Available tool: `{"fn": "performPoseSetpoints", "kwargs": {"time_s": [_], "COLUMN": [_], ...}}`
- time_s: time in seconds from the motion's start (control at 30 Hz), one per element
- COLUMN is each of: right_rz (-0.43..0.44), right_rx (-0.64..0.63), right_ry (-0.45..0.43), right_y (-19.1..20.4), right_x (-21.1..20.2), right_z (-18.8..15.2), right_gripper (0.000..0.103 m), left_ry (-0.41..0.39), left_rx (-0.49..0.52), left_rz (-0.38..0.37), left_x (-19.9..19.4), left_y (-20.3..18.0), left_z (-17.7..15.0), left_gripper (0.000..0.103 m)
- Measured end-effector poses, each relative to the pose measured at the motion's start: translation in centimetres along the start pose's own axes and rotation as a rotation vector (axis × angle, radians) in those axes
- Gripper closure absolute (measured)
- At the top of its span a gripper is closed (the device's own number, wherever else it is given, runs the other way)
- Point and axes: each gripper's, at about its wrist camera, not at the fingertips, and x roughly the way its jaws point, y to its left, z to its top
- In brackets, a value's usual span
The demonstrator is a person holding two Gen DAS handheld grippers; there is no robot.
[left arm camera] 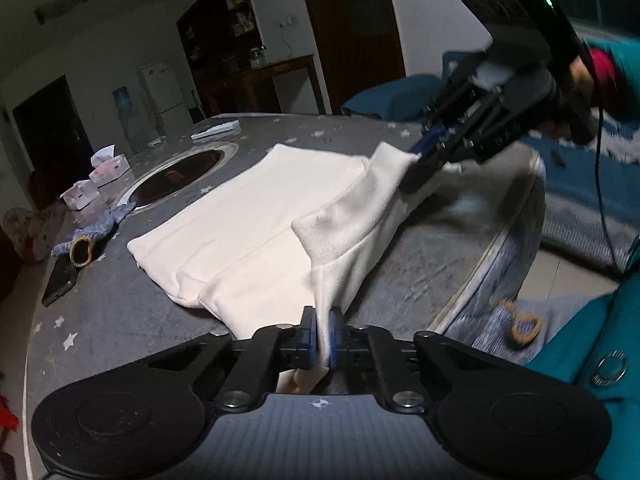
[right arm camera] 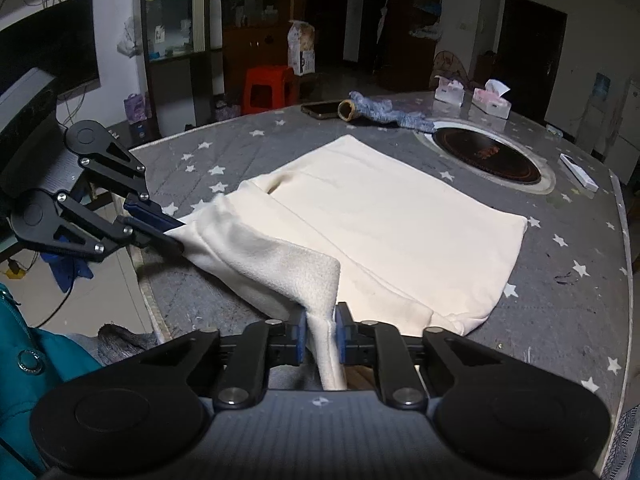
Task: Fold clothes
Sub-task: 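Lift the hem with both grippers and fold it over toward the collar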
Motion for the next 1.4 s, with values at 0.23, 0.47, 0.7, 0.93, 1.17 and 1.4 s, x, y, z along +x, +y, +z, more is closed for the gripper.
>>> {"fn": "performPoseSetpoints", "kwargs": {"time_s": [0.23,0.47,0.7,0.93,1.17,1.4], "right_rz": [-0.002,0.04,0.028,-0.022,-0.098,-0.156], "right_rx": [-0.005,-0.025,-0.032,-0.02,0.041,0.14], "right_ry": [-0.058,-0.077,-0.099,-0.083,-0.007,0.051], "right_y": [1.0,3.2,1.7,-2.6,-7.0,-11.3], "right_x": [-2.4,-6.5,-5.6,-1.3,6.6,13.0], "right_z": [-0.3,-0.6,2.5,6.5,8.1,8.8], "right_gripper": [0.094,0.094,0.094,0.094,0.094,0.085], "left_ry": [-0.045,-0.082,-0.111,-0.12,-0.007,0.089], "left_rx": [-0.064,-0.108,-0.125,-0.128,-0.201,-0.293], "left_rz": [-0.03,-0.04,0.028,0.09,0.15,0.236], "left_x": [-2.7,-6.8,-5.2,-1.6,6.4,11.6], "left_y": [-0.1,-0.9,2.5,8.1,13.5,15.3], "left_z": [1.0,1.3,3.7,6.6,7.3,4.5], "left_gripper": [0.098,0.098,0.098,0.098,0.098,0.093]}}
